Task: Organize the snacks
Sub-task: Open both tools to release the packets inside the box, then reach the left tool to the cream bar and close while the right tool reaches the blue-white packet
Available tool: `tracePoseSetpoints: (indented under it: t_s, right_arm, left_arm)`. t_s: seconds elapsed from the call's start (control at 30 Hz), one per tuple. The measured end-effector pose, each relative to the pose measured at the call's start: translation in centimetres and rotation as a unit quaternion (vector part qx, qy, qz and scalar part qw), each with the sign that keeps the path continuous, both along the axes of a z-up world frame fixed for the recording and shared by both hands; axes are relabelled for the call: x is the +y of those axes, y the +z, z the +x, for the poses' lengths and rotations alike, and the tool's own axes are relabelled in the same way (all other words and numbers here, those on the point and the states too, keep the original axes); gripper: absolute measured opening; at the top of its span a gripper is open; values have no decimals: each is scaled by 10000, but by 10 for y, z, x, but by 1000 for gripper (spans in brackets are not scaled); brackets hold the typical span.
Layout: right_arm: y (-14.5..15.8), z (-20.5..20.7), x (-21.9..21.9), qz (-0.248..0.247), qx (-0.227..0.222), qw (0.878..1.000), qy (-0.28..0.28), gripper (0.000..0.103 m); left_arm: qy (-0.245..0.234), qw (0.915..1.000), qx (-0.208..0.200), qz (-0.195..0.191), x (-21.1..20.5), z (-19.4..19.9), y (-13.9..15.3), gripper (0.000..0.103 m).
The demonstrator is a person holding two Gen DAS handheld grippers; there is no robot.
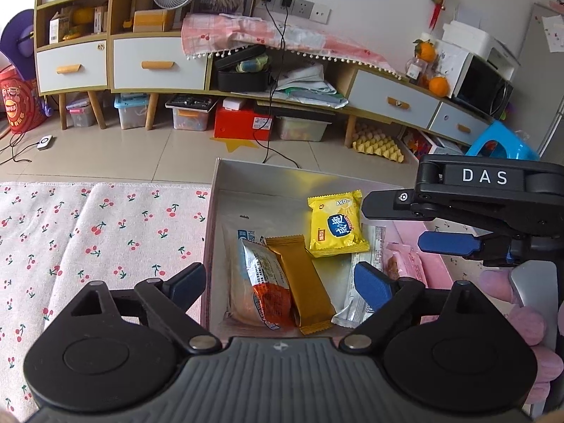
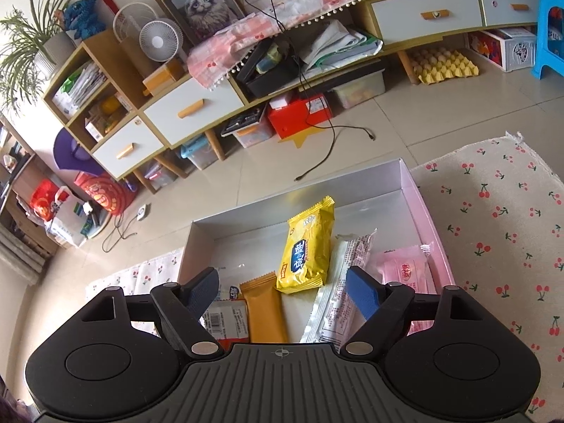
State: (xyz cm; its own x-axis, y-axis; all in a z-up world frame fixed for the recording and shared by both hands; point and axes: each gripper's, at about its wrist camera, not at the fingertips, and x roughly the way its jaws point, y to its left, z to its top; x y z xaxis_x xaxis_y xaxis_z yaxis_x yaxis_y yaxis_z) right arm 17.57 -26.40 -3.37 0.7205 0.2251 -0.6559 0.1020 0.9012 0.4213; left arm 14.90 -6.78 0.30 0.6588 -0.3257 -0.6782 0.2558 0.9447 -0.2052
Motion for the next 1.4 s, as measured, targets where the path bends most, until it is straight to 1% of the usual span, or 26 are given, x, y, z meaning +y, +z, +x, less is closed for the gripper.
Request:
tracePoseSetpoints:
  t_s: [0.1,0.3,0.47,0.67,0.97,1.1,1.2,1.33,1.4]
  right_arm:
    - [7,-12,0,-29,-38,10000,-16,86]
    - [15,-38,2,-238,-10,9997,37,86]
    - [20,-60,7,-401,-25,9991,118,89]
    - [22,-85,16,-666,-58,9974,280,89]
    - [16,-120,22,-892,-136,9948,477,90]
    - [9,-132,24,-1086,-196,9921,596,91]
    - [1,-142,26,-1219,-259,9897,703,94]
    - [-8,-151,30,-1393,-141,9857,939,94]
    - [-12,-155,33,-1427,-87,9844,1023,94]
  left_arm:
    - [23,10000,14,-28,3,-7,5,93]
    - [28,10000,32,27,9,-26,11,98]
    - [43,9999,91,139,16,-41,14,99]
    - [113,9995,186,227,28,-56,18,102]
    - [217,9984,359,391,46,-77,15,102]
    - [207,9983,361,396,57,-87,7,102]
    - [154,9980,423,454,63,-92,0,102]
    - [28,9972,528,531,68,-103,-7,102]
    - [33,9959,660,621,70,-107,-12,102]
